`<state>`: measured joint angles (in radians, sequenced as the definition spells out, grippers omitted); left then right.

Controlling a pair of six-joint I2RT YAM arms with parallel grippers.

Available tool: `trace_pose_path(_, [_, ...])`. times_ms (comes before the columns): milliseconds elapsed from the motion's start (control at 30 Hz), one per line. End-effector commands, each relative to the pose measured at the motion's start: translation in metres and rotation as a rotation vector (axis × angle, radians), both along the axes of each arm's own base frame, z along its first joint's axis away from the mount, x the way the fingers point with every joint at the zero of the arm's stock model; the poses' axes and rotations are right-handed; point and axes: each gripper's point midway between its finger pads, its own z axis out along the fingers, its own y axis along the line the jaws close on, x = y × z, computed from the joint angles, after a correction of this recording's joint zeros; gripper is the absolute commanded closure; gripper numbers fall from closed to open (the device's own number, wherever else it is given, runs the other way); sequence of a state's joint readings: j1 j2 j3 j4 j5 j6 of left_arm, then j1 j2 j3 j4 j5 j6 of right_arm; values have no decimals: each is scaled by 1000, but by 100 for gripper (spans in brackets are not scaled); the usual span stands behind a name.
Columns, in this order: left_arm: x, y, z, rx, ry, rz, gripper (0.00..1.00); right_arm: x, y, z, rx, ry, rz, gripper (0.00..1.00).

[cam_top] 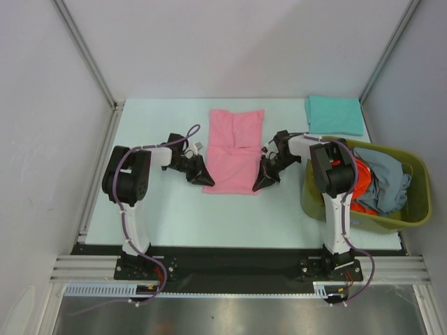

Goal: Fold and stack the t-shirts
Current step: Fold the tshirt

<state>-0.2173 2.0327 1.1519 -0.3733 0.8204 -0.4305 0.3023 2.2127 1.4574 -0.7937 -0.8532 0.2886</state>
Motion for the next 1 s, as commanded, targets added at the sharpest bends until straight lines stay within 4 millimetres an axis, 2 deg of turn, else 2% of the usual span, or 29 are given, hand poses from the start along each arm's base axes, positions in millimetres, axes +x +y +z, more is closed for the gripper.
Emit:
trace_pose_path(0, [-28,21,-30,132,45,-36,80,-19,-34,-12,-120,44,-10,100])
trace_pose_path(67, [-30,29,-35,187,38,-45,81,-24,-47,-20,-200,30,-2,100])
trace_pose_path(133, [-36,32,-33,200,42,-51,81,-25,-53,-14,-247,-12,25,100])
trace_pose_path(300, [-37,35,0,210,-52,-62,78,-18,-68,3,-355,-113,53,100])
trace_pose_path(333, [-35,35,5,206,-68,-65,78,-17,-69,12,-357,-135,52,100])
trace_pose_path(400, [-33,32,18,204,-106,-77,77,-11,-63,24,-342,-172,55,100])
trace_pose_path(467, [-26,27,31,189,-136,-73,77,-4,-50,39,-298,-200,49,100])
trace_pose_path(567, [-15,17,57,132,-191,-46,77,25,-30,58,-236,-260,-26,100])
trace_pose_path(600, [-6,12,66,104,-232,-37,76,36,-24,62,-216,-279,-56,100])
trace_pose_path(633, [-1,9,70,87,-248,-29,76,53,-14,67,-165,-319,-102,100])
trace_pose_path(700, [15,-1,76,39,-272,1,76,69,0,66,-113,-290,-202,100])
trace_pose_path(733, [18,-6,72,2,-251,1,76,86,8,69,-59,-329,-237,100])
trace_pose_path(767, [21,-10,69,-21,-219,26,76,92,16,60,-34,-304,-257,100])
trace_pose_path(800, [29,-14,67,-40,-234,36,76,98,25,61,-2,-254,-314,100])
trace_pose_path(833, [31,-15,63,-46,-224,45,77,112,38,67,60,-289,-327,100])
trace_pose_path(867, [34,-17,52,-39,-201,56,77,116,45,55,70,-253,-346,100])
trace_pose_path(900, [38,-18,49,-32,-201,58,78,122,54,56,96,-238,-368,100])
trace_pose_path(933, [40,-17,42,-20,-192,62,78,133,71,68,150,-279,-356,100])
trace_pose_path(967, [39,-16,31,-6,-163,60,78,135,79,66,165,-271,-353,100])
